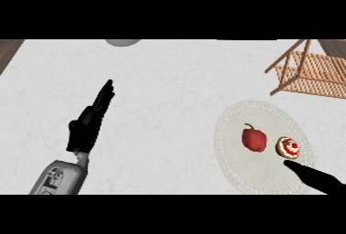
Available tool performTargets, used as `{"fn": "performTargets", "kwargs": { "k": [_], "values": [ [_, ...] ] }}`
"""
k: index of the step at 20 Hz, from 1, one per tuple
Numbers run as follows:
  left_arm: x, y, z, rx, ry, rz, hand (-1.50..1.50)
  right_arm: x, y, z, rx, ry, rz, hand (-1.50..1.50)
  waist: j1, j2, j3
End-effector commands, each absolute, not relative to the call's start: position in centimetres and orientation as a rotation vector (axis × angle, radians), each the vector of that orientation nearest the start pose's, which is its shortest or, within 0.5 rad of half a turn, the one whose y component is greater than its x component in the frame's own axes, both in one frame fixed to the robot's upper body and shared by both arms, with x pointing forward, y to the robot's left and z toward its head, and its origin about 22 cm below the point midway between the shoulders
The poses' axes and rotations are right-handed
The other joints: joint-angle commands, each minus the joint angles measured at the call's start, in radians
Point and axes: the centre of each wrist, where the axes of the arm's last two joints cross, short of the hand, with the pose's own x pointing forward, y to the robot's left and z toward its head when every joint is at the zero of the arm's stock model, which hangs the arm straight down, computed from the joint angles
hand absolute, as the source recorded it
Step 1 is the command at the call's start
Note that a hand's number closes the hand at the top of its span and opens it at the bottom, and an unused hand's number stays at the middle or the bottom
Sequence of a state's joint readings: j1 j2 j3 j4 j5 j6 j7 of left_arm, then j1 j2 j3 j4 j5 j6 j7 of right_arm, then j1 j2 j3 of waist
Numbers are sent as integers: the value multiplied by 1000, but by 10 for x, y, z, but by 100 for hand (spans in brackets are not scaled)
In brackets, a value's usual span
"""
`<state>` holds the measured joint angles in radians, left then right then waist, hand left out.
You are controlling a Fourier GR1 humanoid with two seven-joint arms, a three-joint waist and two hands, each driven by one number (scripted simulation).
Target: Pick the bell pepper from the placemat and place it in the tiered shelf
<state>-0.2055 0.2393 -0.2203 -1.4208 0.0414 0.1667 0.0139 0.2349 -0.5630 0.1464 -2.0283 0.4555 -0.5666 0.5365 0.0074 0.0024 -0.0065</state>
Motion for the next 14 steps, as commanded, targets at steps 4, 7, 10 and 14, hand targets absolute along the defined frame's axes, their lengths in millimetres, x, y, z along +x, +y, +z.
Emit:
{"fn": "performTargets", "kwargs": {
  "k": [4, 7, 10, 14],
  "values": [
    [293, 220, 20, 107, -1583, -279, 0, 178, -264, 126, -1057, -1096, 470, -150, 12, 5, -3],
    [285, 215, 20, 84, -1575, -292, 0, 175, -245, 136, -1115, -965, 521, -150, 16, -1, 0],
    [289, 224, 24, 90, -1587, -279, 0, 183, -224, 154, -1138, -909, 547, -150, 19, 0, 2],
    [274, 216, 6, 91, -1570, -285, 0, 188, -191, 159, -1118, -909, 529, -150, 19, -3, 2]
  ]
}}
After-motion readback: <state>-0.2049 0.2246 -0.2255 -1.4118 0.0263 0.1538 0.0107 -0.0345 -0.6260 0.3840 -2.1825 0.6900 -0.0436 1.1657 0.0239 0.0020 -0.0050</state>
